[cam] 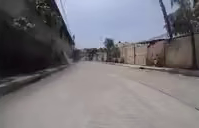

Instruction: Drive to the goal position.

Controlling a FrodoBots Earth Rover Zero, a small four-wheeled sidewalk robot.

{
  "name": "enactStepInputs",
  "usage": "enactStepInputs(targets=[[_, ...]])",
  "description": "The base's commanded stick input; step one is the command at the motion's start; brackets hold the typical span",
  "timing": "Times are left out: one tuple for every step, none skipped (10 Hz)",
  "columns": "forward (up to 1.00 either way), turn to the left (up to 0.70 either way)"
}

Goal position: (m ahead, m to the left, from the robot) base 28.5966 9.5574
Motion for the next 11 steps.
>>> enactStepInputs(targets=[[1.00, 0.00], [1.00, 0.00], [1.00, 0.00], [1.00, 0.00], [1.00, 0.00], [1.00, 0.00], [1.00, 0.00], [1.00, 0.00], [1.00, 0.00], [1.00, 0.00], [1.00, 0.00]])
